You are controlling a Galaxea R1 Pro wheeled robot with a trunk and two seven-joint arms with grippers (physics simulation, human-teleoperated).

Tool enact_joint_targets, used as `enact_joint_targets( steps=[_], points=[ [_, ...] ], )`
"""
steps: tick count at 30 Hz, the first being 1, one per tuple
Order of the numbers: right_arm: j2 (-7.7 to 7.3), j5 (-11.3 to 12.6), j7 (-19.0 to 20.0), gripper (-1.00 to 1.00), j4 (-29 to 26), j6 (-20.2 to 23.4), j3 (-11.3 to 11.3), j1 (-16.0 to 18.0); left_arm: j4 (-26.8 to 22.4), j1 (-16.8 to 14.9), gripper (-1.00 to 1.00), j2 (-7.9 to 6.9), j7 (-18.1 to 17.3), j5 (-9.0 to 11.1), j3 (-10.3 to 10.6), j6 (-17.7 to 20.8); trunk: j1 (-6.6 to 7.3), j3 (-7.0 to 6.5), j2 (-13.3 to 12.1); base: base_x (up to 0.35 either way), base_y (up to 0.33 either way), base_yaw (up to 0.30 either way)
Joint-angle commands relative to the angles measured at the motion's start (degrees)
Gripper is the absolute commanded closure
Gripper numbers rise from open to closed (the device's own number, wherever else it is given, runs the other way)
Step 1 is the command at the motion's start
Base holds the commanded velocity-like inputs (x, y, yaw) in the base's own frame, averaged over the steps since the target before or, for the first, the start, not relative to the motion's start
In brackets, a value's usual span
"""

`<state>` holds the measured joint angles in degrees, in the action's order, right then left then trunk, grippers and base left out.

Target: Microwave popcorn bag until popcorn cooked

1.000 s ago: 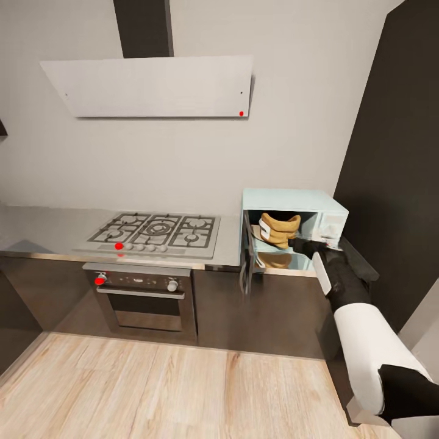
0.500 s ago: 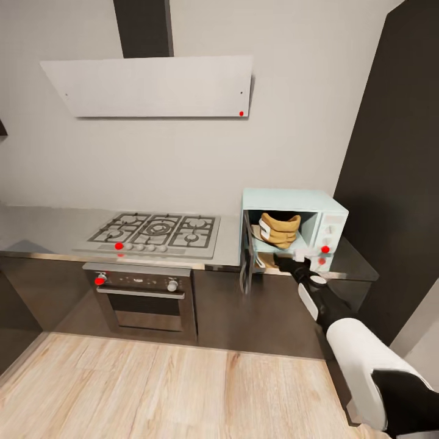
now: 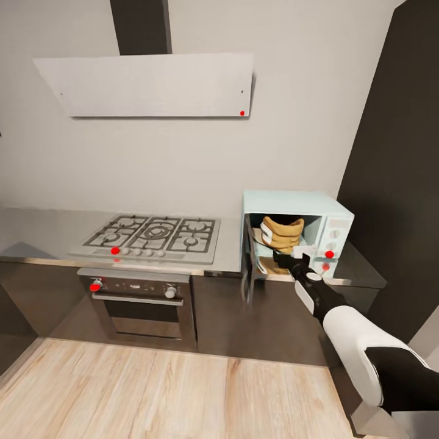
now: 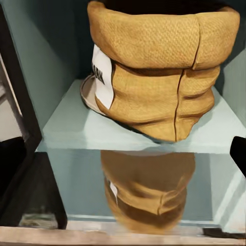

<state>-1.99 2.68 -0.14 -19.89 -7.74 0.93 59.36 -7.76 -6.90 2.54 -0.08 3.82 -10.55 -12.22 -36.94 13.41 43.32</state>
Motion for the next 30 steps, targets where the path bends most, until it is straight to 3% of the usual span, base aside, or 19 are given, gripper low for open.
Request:
enact_joint_targets(
  steps=[1,14,30],
  points=[
    [-0.03,0.3,-0.4,-1.00,0.2,-1.4,0.3,0.1,0.1,0.0,-1.00,0.01,0.0,0.4,0.1,-0.2,-0.04,0.08,0.1,0.139,0.000,0.000],
    [-0.19,0.4,-2.0,-1.00,0.1,-2.0,0.4,0.0,0.1,0.3,-1.00,0.13,0.0,0.6,-0.2,-0.2,-0.04,0.08,0.1,0.142,-0.112,0.000],
    [-0.04,0.3,-2.0,-1.00,0.2,-2.0,0.6,-0.1,0.2,0.6,-1.00,0.45,0.0,0.6,-0.2,-0.3,-0.04,0.08,0.1,0.106,-0.006,0.000]
  ],
)
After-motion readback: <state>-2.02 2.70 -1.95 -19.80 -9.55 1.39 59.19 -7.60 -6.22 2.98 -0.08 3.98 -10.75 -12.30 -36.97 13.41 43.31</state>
